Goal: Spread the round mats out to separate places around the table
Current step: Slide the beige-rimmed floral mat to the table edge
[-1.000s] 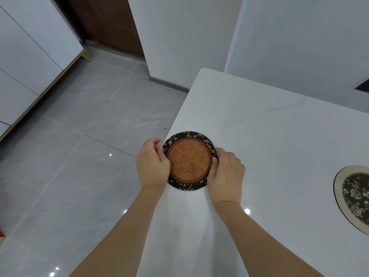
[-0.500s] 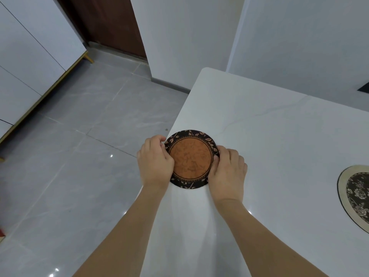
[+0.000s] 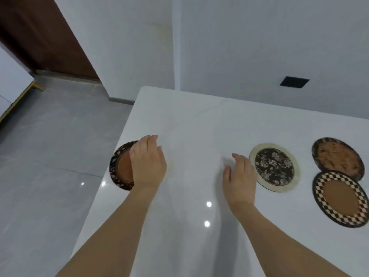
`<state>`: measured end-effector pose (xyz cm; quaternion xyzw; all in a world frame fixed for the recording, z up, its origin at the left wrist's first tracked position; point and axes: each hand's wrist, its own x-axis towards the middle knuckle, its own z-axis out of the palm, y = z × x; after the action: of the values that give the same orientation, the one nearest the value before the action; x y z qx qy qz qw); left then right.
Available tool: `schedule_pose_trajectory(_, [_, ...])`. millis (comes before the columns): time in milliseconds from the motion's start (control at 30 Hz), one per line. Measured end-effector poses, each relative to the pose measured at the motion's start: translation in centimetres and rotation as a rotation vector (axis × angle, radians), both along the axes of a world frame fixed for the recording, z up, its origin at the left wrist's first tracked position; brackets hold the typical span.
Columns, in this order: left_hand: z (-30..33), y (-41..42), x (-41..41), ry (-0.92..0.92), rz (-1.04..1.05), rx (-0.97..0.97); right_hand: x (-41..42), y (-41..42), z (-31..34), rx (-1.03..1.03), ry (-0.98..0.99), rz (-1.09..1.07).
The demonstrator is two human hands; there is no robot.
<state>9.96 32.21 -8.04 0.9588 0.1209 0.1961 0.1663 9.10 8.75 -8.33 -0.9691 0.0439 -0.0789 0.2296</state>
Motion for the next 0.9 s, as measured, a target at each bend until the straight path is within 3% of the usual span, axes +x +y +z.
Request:
schedule_pose_trajectory(233, [-0.3, -17.7, 1.8, 0.11, -0.17, -0.155, 1.5, -13.7, 0.1, -0.1, -0.006, -0.124])
schedule_pose_trajectory(400, [-2.0, -25.5, 3.2, 0.29, -0.025, -0.336, 2.8, -18.5, -2.2, -0.144, 0.081, -0.15])
schedule_pose_trajectory(567, [-4.5, -27.4, 2.1, 0.173, -0.11, -0.027, 2.7, -19.0, -4.1, -0.117, 0.1, -0.229])
schedule_pose_trajectory(900, [-4.6, -27.6, 2.3, 0.173, -0.097, -0.035, 3.2, -19.6, -4.0, 0.033, 0.122, -0.26])
